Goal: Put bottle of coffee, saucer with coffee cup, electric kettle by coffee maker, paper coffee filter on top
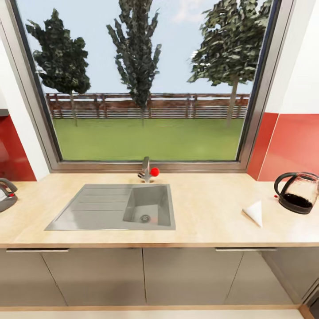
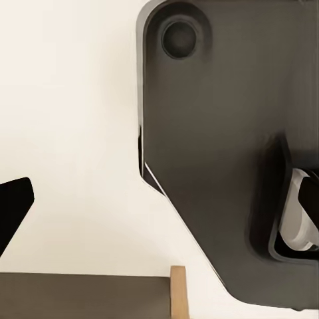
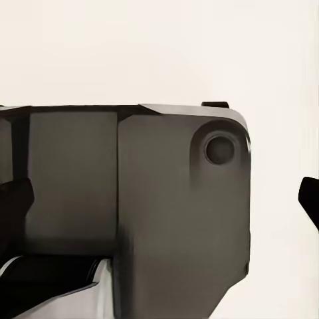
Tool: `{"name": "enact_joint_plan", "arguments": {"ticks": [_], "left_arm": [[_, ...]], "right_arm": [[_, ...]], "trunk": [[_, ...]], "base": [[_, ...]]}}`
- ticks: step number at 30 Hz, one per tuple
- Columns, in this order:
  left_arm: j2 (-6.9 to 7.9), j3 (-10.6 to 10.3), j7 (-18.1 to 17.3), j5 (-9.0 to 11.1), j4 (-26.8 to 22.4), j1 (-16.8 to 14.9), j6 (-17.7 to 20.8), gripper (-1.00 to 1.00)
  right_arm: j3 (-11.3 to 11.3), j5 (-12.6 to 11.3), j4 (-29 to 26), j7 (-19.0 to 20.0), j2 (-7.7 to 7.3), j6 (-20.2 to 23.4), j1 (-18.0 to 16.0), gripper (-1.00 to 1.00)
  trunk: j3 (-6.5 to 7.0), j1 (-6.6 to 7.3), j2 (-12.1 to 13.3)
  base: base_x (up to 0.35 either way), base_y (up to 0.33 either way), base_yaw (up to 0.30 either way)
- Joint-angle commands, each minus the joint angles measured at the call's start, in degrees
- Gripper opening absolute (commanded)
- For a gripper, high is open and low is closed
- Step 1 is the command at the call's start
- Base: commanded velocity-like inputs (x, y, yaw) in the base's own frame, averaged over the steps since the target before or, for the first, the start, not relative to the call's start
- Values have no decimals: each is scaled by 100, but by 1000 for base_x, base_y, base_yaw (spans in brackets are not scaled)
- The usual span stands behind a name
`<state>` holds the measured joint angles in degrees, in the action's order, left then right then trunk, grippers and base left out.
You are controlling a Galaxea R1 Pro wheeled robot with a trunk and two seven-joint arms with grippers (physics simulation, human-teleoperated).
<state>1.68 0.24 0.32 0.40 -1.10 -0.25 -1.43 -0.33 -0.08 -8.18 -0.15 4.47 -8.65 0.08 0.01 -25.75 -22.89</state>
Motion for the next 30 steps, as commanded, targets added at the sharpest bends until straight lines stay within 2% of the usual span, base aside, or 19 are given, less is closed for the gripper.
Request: {"name": "enact_joint_plan", "arguments": {"ticks": [1,23,30], "left_arm": [[0,2,3,4,5,-1,-15,100],[0,11,12,13,5,8,-12,100],[1,11,12,15,5,8,-10,100]], "right_arm": [[-3,-1,0,-2,1,-14,1,100],[-5,-1,0,-3,1,-14,1,100],[-3,0,0,-2,1,-14,1,100]], "trunk": [[-1,-4,-2],[-1,-4,-2],[-1,-4,-2]], "base": [[183,-241,0],[143,-281,0],[44,-288,0]]}}
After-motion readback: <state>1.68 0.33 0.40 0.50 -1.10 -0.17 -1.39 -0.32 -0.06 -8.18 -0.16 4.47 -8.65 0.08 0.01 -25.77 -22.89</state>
